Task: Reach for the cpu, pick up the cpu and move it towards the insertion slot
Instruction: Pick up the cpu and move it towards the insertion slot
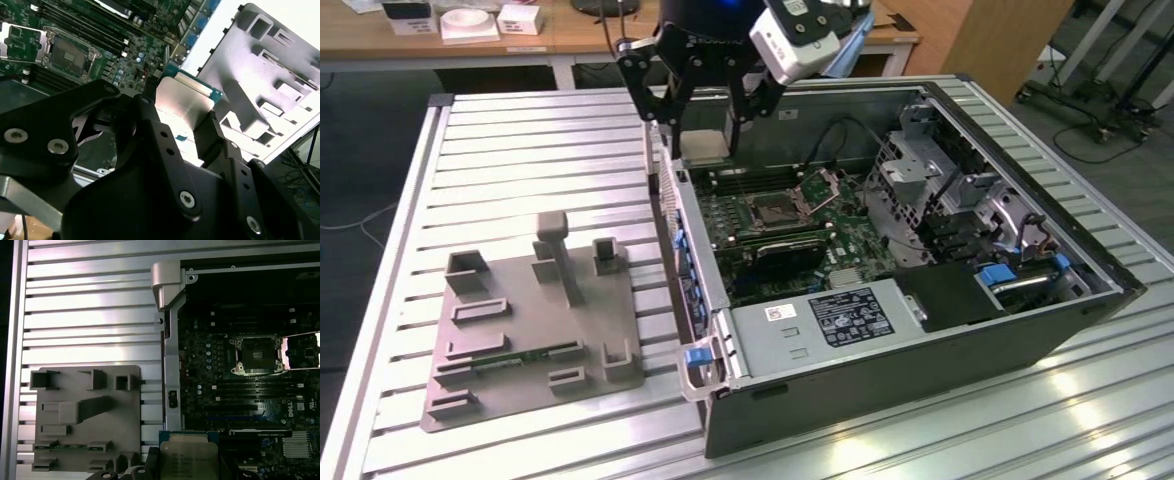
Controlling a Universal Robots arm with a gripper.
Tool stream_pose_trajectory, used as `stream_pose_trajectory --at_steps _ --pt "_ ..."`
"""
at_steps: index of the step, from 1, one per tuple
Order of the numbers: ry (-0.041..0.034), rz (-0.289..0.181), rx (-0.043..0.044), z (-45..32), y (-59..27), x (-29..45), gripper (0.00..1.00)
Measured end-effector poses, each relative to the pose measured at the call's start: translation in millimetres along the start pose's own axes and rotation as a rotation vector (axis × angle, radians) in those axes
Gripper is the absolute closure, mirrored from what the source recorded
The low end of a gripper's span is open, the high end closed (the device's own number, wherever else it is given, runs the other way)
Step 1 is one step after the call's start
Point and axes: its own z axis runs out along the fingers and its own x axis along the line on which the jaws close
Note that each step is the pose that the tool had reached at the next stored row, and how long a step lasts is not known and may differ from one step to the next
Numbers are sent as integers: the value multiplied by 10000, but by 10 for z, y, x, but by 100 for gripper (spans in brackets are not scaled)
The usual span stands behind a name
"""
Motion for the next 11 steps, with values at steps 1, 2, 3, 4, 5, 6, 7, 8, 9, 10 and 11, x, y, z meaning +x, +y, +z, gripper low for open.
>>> stream_pose_trajectory --at_steps 1,2,3,4,5,6,7,8,9,10,11 --pt "0 0 0 1 1 -19 46" --pt "0 1 -1 1 1 -39 46" --pt "-1 1 -1 1 2 -64 46" --pt "0 1 -1 2 3 -83 46" --pt "0 2 0 2 4 -104 46" --pt "-1 2 -1 2 4 -123 46" --pt "0 3 0 3 5 -136 46" --pt "0 2 0 3 5 -146 46" --pt "-1 2 -1 4 7 -155 46" --pt "-1 2 0 5 11 -166 46" --pt "0 2 0 6 17 -178 46"
